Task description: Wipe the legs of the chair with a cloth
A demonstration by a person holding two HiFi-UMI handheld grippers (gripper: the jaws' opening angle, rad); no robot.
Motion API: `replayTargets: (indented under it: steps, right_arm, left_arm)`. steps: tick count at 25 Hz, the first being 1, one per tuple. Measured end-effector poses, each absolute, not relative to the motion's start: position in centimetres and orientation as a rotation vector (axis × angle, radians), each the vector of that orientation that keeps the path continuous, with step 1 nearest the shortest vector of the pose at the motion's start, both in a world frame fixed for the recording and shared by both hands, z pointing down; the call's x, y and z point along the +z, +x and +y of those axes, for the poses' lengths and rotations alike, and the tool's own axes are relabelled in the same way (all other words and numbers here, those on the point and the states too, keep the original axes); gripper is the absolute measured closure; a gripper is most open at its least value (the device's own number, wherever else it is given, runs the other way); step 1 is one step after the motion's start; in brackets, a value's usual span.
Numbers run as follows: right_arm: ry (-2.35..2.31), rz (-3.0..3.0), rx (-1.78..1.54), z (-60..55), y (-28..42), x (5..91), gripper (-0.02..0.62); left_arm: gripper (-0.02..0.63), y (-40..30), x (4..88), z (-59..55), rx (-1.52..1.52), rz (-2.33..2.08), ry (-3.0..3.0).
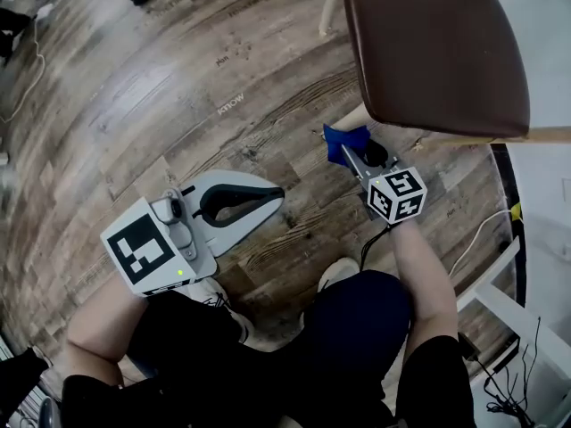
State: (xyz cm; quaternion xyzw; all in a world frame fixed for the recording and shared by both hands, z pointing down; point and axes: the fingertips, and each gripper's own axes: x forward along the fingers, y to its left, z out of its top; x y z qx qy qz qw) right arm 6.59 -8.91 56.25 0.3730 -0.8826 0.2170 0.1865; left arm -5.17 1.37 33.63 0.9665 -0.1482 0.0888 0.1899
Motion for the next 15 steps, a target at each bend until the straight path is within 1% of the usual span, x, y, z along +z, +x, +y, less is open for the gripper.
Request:
replayTargets:
  steps: [6,9,12,15]
  right_arm:
    - [1.037,-2.284,0.774,-9.0,7.0,65.6,0.454]
    - [0.99,-2.203,0.775,-8.6,6.7,68.5,0.454]
    - [0.985,-2.175,0.758,-8.6,6.6,68.9,0.454]
    - [1.012,-2.227,0.74,-8.9,6.6,66.6,0.454]
  left_arm:
    - [0.6,-5.3,33.8,1.4,0.266,-0.424,2.723]
    - [0.6,-5.8,34.3,1.7,0.297,-0.434,2.705]
    - [0.6,-6.5,34.7,2.1,0.325,-0.44,2.7]
    - [0.6,-6.5,34.6,2.0,0.315,-0.44,2.711]
